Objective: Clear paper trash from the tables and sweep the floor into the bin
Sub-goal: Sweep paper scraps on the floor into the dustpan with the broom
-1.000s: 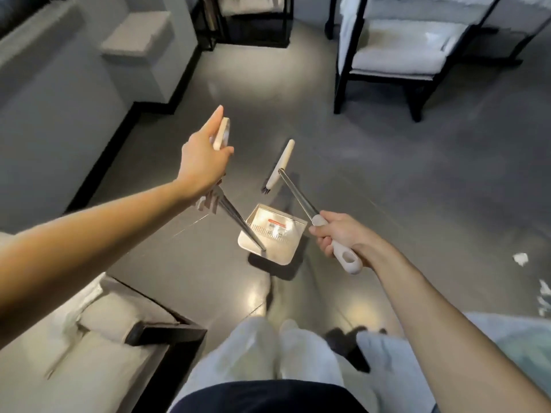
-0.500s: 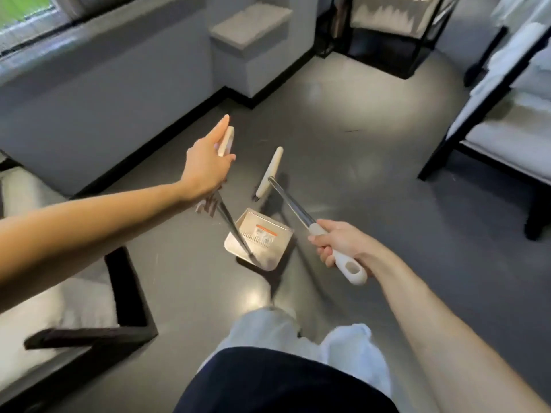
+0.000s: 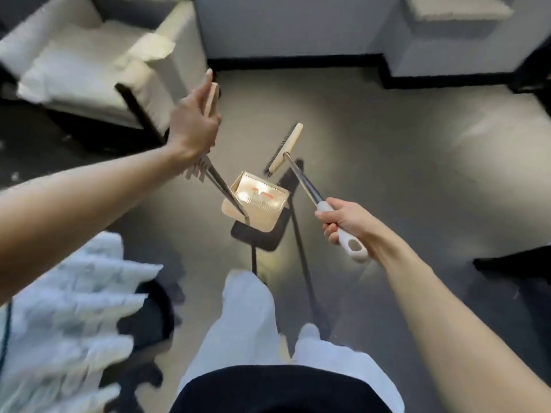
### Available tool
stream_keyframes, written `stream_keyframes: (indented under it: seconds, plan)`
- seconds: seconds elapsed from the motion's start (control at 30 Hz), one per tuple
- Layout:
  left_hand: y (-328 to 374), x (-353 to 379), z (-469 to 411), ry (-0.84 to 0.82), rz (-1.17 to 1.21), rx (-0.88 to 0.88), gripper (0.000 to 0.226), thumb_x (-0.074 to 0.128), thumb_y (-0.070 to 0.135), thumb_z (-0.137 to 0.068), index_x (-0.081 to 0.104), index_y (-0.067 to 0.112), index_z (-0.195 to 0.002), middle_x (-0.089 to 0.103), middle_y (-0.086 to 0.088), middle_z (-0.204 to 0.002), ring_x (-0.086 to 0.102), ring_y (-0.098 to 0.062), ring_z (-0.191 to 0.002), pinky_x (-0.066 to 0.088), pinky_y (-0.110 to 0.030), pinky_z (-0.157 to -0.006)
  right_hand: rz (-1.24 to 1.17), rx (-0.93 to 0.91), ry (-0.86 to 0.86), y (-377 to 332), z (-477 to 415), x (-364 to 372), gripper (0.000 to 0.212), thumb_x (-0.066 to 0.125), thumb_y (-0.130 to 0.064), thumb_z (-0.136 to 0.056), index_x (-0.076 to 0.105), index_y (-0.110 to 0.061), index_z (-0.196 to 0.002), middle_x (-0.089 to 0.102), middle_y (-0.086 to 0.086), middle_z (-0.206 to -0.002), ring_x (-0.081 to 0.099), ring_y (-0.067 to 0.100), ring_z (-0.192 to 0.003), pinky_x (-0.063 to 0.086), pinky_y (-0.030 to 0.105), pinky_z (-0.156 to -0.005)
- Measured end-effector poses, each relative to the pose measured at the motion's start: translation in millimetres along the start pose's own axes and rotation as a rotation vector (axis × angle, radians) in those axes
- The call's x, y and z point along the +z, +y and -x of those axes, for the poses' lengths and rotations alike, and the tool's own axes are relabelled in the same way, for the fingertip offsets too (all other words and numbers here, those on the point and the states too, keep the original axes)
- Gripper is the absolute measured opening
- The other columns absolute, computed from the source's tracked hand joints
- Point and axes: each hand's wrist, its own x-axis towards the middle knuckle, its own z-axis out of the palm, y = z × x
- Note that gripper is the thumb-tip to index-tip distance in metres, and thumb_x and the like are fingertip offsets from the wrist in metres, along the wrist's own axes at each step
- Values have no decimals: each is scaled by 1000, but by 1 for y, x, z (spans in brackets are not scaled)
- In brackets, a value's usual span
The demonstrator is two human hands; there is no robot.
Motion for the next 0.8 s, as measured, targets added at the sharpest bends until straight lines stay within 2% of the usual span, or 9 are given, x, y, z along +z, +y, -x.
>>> stream_keyframes:
  seconds: [0.07,0.23,0.33,0.43,0.5,0.57,0.6,0.73,0.8]
  plan:
    - [1,-18,61,55,-6,-58,67,57,8,-88,34,27,-147,53,2,-136,51,4,-106,31,10,-66,-23,27,-66,23,33,1,21,49,2,-96,49,-16,-107,45,0,-53,39,1,-34,35,13,-32]
    - [-7,-46,198,116,36,-162,67,59,10,-86,37,32,-146,54,10,-135,53,-3,-116,40,-2,-84,25,89,-145,96,106,7,25,47,2,-97,42,-11,-119,45,0,-48,39,0,-32,36,12,-31]
    - [-25,-53,283,124,54,-195,67,59,12,-86,36,36,-145,52,20,-130,60,-9,-108,53,-17,-78,88,122,-188,151,147,10,23,45,2,-98,46,-17,-111,38,2,-59,36,1,-33,34,12,-31]
    - [-39,-65,365,114,33,-203,68,58,11,-89,31,32,-148,46,11,-143,48,-6,-125,38,-12,-99,169,150,-198,199,186,14,16,46,2,-97,45,-13,-103,38,2,-62,36,1,-33,33,12,-31]
    - [-41,-77,418,140,49,-241,69,57,9,-91,29,32,-149,42,8,-147,49,-12,-125,42,-14,-97,219,172,-218,225,212,17,13,47,2,-97,46,-11,-97,38,2,-64,36,0,-33,33,12,-31]
    - [-39,-88,470,176,61,-284,69,56,8,-92,27,35,-148,42,9,-147,57,-20,-117,51,-34,-94,247,187,-238,249,238,20,14,46,2,-97,47,-11,-92,38,2,-64,37,0,-34,33,13,-30]
    - [-37,-93,495,194,59,-297,70,55,7,-92,27,35,-148,42,10,-146,59,-17,-111,53,-36,-91,270,187,-247,260,250,20,16,46,3,-97,48,-11,-89,39,2,-64,38,0,-35,33,13,-30]
    - [-29,-109,585,245,23,-362,71,56,6,-90,29,40,-147,39,11,-147,60,-6,-67,49,-16,-51,356,201,-273,309,292,22,15,48,4,-96,51,-10,-92,41,3,-64,40,2,-35,35,14,-32]
    - [-26,-114,631,269,-2,-386,71,57,7,-90,31,41,-146,39,17,-144,63,-7,-76,47,-12,-52,397,214,-293,334,309,21,15,47,4,-96,52,-10,-94,42,4,-64,41,2,-36,36,15,-33]
